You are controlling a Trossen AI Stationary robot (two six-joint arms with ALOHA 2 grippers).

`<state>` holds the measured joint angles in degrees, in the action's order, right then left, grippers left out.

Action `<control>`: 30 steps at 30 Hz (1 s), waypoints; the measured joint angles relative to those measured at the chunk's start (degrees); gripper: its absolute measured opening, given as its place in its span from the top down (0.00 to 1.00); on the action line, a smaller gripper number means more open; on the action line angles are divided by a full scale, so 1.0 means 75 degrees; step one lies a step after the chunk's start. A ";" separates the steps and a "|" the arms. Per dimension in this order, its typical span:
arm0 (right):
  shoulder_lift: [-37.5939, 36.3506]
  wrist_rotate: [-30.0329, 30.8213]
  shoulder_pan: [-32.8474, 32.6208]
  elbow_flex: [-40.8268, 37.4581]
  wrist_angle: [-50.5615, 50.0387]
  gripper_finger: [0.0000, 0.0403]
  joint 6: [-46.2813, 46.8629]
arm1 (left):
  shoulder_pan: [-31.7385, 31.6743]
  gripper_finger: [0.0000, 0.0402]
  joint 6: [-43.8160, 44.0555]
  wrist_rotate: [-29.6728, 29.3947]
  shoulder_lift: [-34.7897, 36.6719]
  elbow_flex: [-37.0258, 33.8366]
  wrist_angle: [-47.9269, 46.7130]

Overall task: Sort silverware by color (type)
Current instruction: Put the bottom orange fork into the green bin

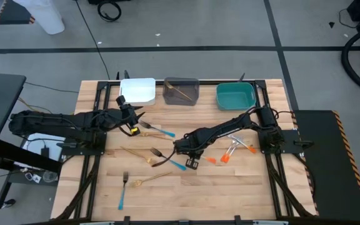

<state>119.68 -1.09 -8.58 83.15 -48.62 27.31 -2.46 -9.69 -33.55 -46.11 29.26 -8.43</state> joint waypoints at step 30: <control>0.0044 0.3921 -0.0145 0.0501 -0.2343 0.96 -0.3688 | 0.0009 0.69 0.0219 0.0057 0.0000 0.0000 -0.0196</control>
<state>120.01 28.33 -9.67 86.91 -66.20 -0.35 -2.39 -8.05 -33.12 -46.11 29.26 -9.90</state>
